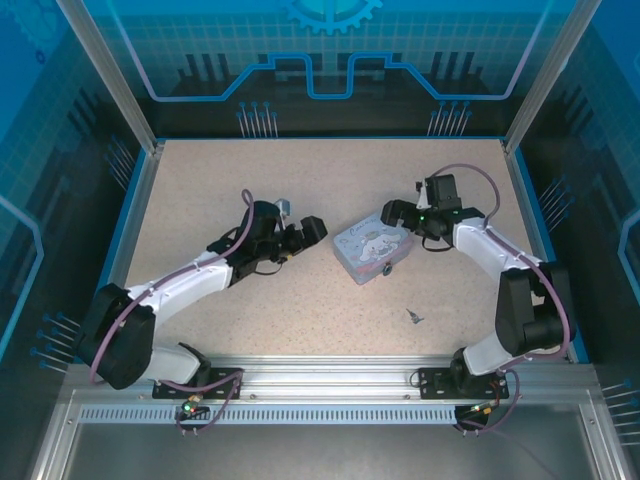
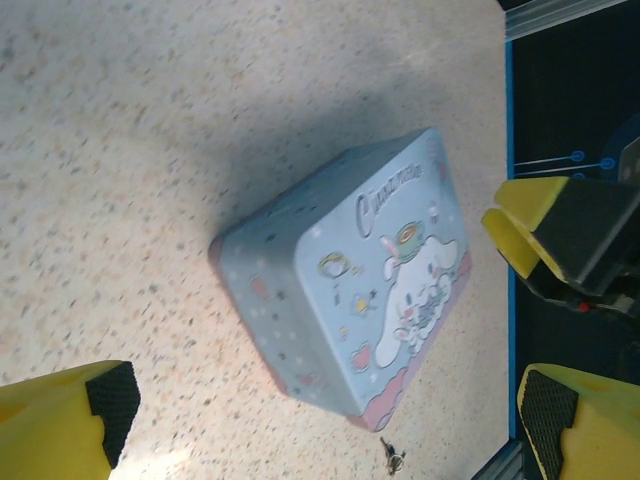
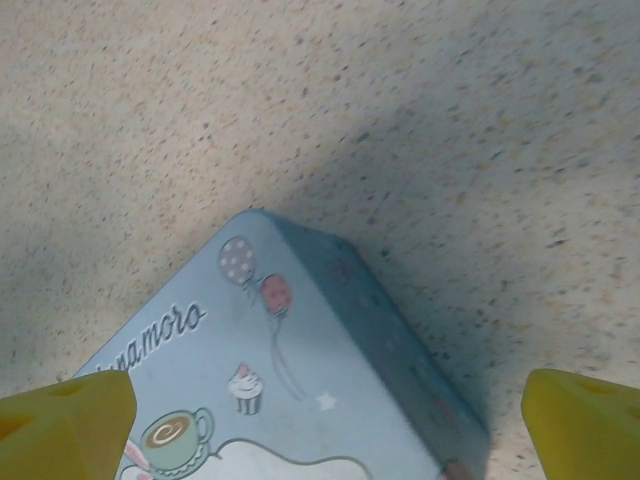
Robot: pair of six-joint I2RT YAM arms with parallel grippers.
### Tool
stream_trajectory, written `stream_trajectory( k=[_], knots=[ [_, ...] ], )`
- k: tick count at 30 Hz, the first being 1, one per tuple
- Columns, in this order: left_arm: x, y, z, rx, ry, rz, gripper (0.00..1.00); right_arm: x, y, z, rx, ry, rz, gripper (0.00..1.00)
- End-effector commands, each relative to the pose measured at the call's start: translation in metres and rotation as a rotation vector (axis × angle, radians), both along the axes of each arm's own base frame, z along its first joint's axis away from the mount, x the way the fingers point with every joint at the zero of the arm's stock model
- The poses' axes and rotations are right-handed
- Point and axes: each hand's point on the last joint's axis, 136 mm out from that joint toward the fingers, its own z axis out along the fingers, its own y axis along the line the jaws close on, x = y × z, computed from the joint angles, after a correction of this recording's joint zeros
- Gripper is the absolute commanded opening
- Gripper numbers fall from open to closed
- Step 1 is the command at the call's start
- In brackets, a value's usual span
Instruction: Unlock a padlock with a key
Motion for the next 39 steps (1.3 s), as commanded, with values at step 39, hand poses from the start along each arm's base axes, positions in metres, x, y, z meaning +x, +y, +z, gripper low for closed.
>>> stream_trajectory(
  k=[39],
  knots=[
    [0.047, 0.007, -0.018, -0.026, 0.007, 0.047, 0.99, -0.079, 0.063, 0.025, 0.022, -0.068, 0.027, 1.00]
  ],
)
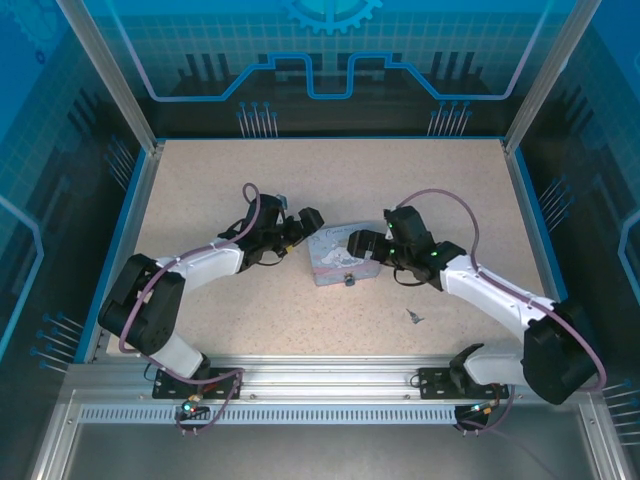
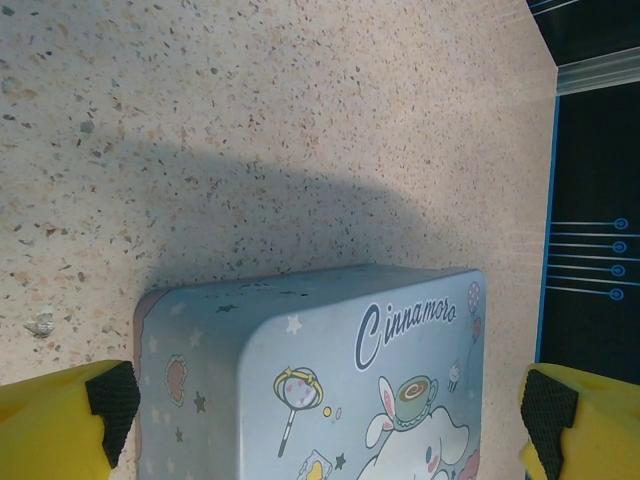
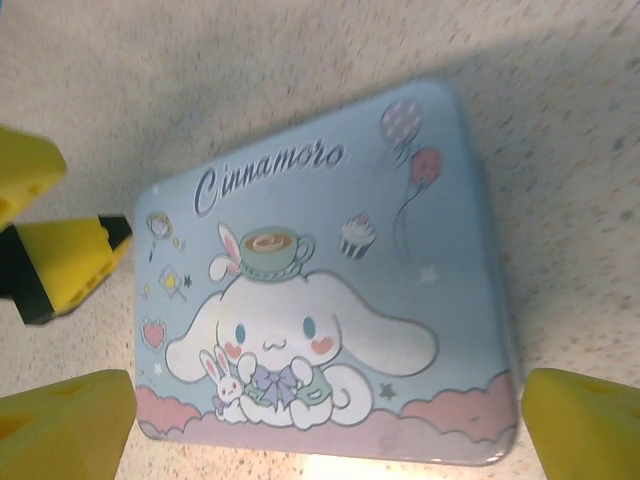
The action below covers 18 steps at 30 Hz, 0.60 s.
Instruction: Unlock a padlock with a key
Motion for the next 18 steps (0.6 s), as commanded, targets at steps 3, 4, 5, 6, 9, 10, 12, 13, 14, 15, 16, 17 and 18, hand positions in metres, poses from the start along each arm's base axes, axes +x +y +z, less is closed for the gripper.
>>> stream_trajectory(
  k=[3, 4, 5, 6, 9, 10, 12, 13, 14, 15, 16, 17, 18],
  knots=[
    [-0.001, -0.007, 0.015, -0.039, -0.033, -0.040, 0.99, 0.004, -0.025, -0.010, -0.051, 0.018, -0.050, 1.00],
    [0.000, -0.009, 0.015, -0.047, -0.036, -0.044, 0.99, 0.004, -0.025, -0.014, -0.054, 0.027, -0.051, 1.00],
    [0.001, -0.010, 0.013, -0.053, -0.031, -0.044, 0.99, 0.004, -0.024, -0.018, -0.052, 0.034, -0.051, 1.00],
    [0.002, -0.012, 0.013, -0.061, -0.029, -0.045, 0.99, 0.005, -0.022, -0.023, -0.046, 0.045, -0.050, 1.00],
    [0.005, -0.019, 0.010, -0.080, -0.017, -0.057, 0.99, 0.004, -0.014, -0.033, -0.033, 0.070, -0.041, 1.00],
    [0.006, -0.021, 0.009, -0.083, -0.017, -0.062, 0.99, 0.003, -0.010, -0.036, -0.029, 0.076, -0.035, 1.00],
    [0.008, -0.025, 0.008, -0.083, -0.013, -0.069, 0.99, 0.001, -0.001, -0.037, -0.026, 0.078, -0.016, 1.00],
    [0.009, -0.026, 0.006, -0.085, -0.007, -0.070, 0.99, 0.000, 0.004, -0.037, -0.027, 0.078, -0.006, 1.00],
    [0.010, -0.027, 0.006, -0.086, -0.006, -0.072, 0.99, -0.001, 0.008, -0.037, -0.028, 0.079, 0.003, 1.00],
    [0.011, -0.028, 0.005, -0.088, -0.004, -0.072, 0.99, -0.001, 0.013, -0.037, -0.028, 0.077, 0.011, 1.00],
    [0.012, -0.028, 0.005, -0.088, -0.003, -0.071, 0.99, -0.002, 0.017, -0.036, -0.025, 0.077, 0.018, 1.00],
    [0.013, -0.029, 0.005, -0.088, -0.003, -0.071, 0.99, -0.003, 0.021, -0.036, -0.023, 0.078, 0.026, 1.00],
    [0.015, -0.029, 0.004, -0.088, -0.003, -0.072, 0.99, -0.004, 0.024, -0.036, -0.023, 0.077, 0.032, 1.00]
  ],
)
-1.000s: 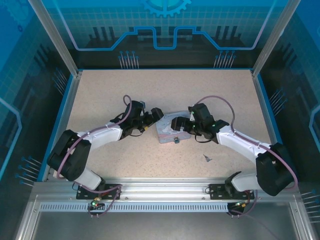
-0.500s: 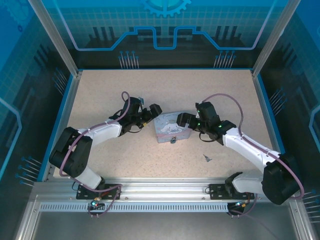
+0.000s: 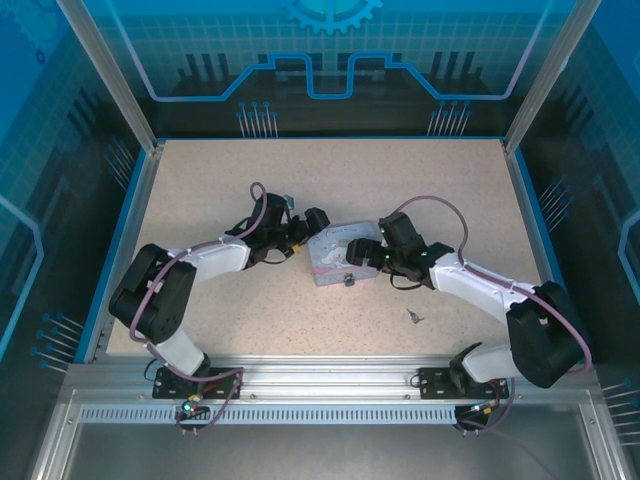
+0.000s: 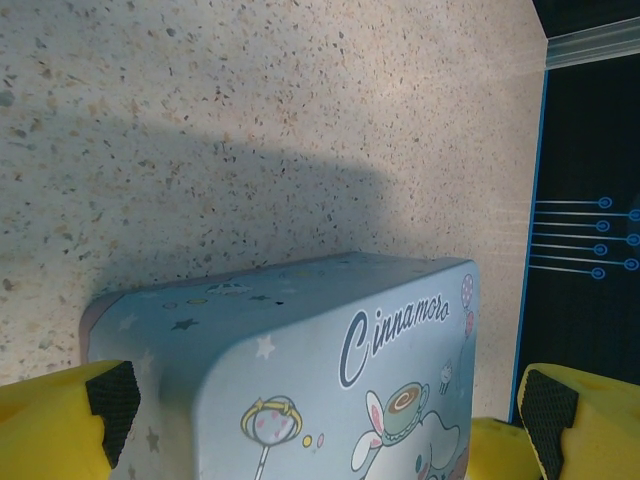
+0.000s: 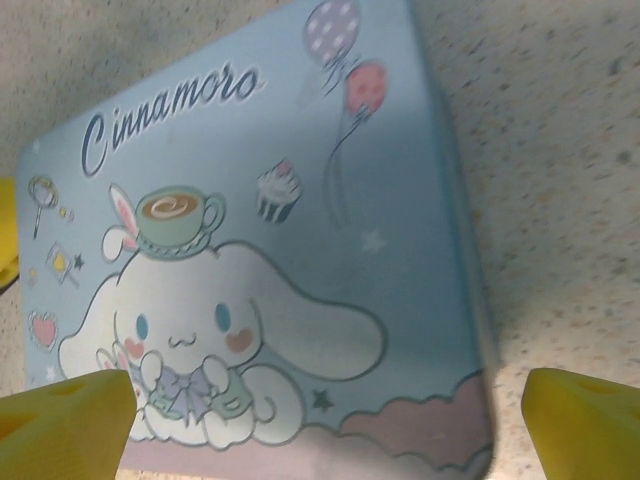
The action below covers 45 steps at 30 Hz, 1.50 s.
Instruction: Unlock a padlock with a key
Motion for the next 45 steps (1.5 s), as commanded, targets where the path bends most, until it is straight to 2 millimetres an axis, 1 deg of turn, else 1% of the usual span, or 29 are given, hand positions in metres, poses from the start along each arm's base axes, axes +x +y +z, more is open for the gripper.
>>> stream_trajectory(
  k=[1, 4, 9, 12, 14, 18, 22, 24, 26, 31, 34, 36, 38, 39, 42, 44, 45],
  knots=[
    [0.010, -0.011, 0.014, -0.031, -0.031, -0.021, 0.99, 0.004, 0.018, 0.010, 0.033, -0.026, 0.014, 1.00],
    [0.015, -0.013, 0.015, -0.025, -0.035, -0.028, 0.99, 0.002, 0.023, 0.009, 0.032, -0.022, 0.025, 1.00],
    [0.024, -0.017, 0.016, -0.022, -0.035, -0.034, 0.99, -0.001, 0.027, 0.006, 0.032, -0.014, 0.033, 1.00],
    [0.025, -0.018, 0.014, -0.024, -0.031, -0.036, 0.99, -0.001, 0.024, 0.005, 0.020, -0.013, 0.030, 1.00],
    [0.025, -0.017, 0.012, -0.017, -0.030, -0.034, 0.99, 0.000, 0.019, 0.005, -0.007, -0.019, 0.018, 1.00],
    [0.024, -0.008, 0.010, -0.010, -0.033, -0.015, 0.99, -0.001, -0.002, 0.010, -0.071, -0.045, -0.027, 1.00],
    [0.022, 0.011, 0.008, -0.004, -0.038, 0.024, 0.99, -0.009, -0.023, 0.019, -0.099, -0.053, -0.062, 1.00],
    [0.020, 0.022, 0.009, 0.001, -0.042, 0.042, 0.99, -0.017, -0.035, 0.019, -0.110, -0.032, -0.075, 1.00],
    [0.014, 0.029, 0.010, 0.008, -0.046, 0.052, 0.99, -0.029, -0.050, 0.014, -0.137, 0.019, -0.107, 1.00],
    [-0.006, 0.039, 0.015, 0.016, -0.052, 0.060, 0.99, -0.067, -0.094, -0.005, -0.253, 0.184, -0.231, 0.98],
    [-0.016, 0.040, 0.017, 0.001, -0.056, 0.061, 0.99, -0.083, -0.108, -0.018, -0.259, 0.257, -0.300, 0.92],
    [-0.022, 0.039, 0.017, -0.015, -0.057, 0.060, 0.99, -0.090, -0.113, -0.027, -0.252, 0.286, -0.332, 0.86],
    [-0.026, 0.037, 0.017, -0.033, -0.058, 0.056, 0.99, -0.094, -0.116, -0.034, -0.257, 0.300, -0.346, 0.78],
    [-0.027, 0.035, 0.017, -0.045, -0.059, 0.055, 0.99, -0.095, -0.118, -0.037, -0.263, 0.305, -0.345, 0.71],
    [-0.027, 0.031, 0.019, -0.073, -0.056, 0.048, 0.99, -0.097, -0.120, -0.047, -0.282, 0.317, -0.328, 0.55],
    [-0.027, 0.029, 0.021, -0.082, -0.060, 0.040, 0.99, -0.099, -0.119, -0.053, -0.291, 0.324, -0.310, 0.50],
    [-0.027, 0.029, 0.022, -0.084, -0.063, 0.039, 0.99, -0.100, -0.119, -0.056, -0.296, 0.331, -0.304, 0.49]
  ],
)
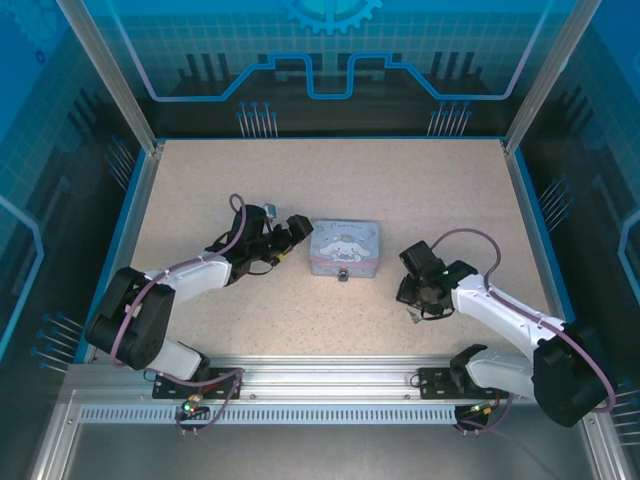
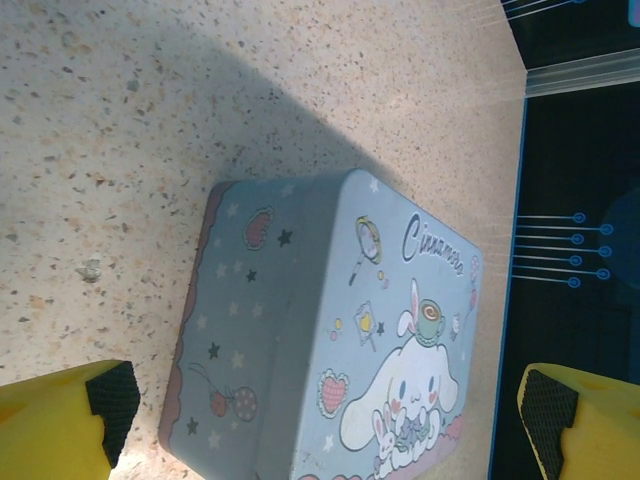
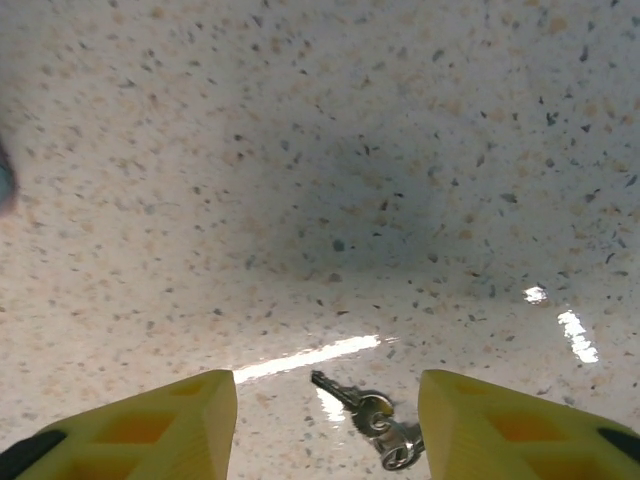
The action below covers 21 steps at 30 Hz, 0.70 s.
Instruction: Unlock a padlock with a key
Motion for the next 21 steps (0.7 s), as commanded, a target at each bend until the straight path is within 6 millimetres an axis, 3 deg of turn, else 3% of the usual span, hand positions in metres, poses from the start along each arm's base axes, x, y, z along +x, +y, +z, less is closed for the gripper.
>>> stream_trajectory(
  k=[1, 11, 21],
  knots=[
    [0.001, -0.007, 0.013, -0.044, -0.036, -0.021, 0.99, -0.004, -0.005, -0.010, -0.025, 0.029, 0.005, 0.49],
    [0.006, -0.012, 0.016, -0.070, -0.043, -0.020, 0.99, -0.015, -0.002, -0.026, 0.003, 0.056, 0.031, 0.53],
    [0.012, -0.017, 0.013, -0.095, -0.035, -0.018, 0.99, -0.017, 0.021, -0.029, 0.067, 0.084, 0.098, 0.54]
  ],
)
